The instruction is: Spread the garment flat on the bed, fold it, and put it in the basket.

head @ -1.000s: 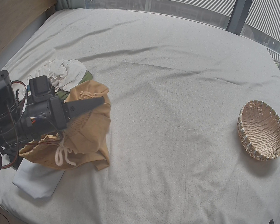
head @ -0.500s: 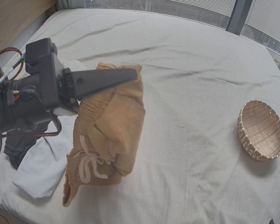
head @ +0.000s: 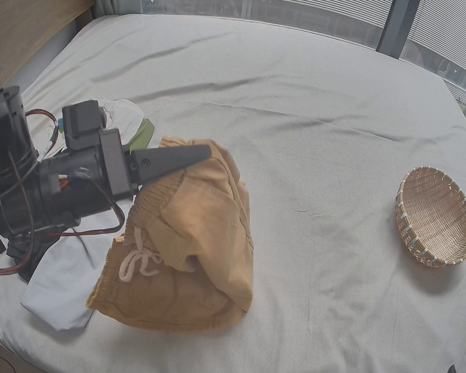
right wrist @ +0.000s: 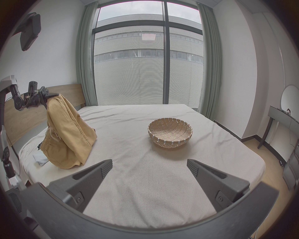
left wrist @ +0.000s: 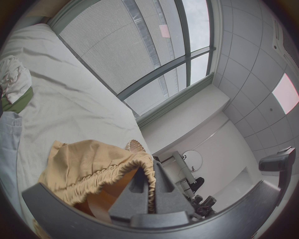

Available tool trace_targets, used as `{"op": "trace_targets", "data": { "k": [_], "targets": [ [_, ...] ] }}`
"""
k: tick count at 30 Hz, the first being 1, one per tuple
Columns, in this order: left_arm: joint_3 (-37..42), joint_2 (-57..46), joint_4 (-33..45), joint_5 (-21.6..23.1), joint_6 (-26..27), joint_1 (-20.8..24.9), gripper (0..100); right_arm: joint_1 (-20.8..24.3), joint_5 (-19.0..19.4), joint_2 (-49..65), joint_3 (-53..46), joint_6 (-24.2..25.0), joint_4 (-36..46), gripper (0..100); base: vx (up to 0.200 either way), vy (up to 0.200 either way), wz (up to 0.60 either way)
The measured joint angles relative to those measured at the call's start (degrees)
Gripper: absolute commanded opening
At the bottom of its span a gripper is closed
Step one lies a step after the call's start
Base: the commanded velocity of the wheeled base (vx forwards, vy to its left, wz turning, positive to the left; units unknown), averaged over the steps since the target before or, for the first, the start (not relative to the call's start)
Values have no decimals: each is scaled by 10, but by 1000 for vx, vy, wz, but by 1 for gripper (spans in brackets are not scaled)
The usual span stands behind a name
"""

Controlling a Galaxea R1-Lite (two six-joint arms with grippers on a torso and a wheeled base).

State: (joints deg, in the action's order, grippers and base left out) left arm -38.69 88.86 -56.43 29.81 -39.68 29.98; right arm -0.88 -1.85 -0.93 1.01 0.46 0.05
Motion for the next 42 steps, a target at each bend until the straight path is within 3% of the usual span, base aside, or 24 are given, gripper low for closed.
{"op": "trace_targets", "data": {
  "k": [5, 29, 42],
  "targets": [
    [12, 10, -1, -1, 20, -4, 0, 0, 0, 0, 0, -1, 0, 100, 0, 0, 0],
    [-2, 4, -34, 1, 16, -37, 0, -2, -3, 0, 7, 3, -33, 100, 0, 0, 0],
    [-16, -19, -22, 3, -5, -29, 0, 12, 70, -122, 81, 13, -47, 100, 0, 0, 0]
  ]
}}
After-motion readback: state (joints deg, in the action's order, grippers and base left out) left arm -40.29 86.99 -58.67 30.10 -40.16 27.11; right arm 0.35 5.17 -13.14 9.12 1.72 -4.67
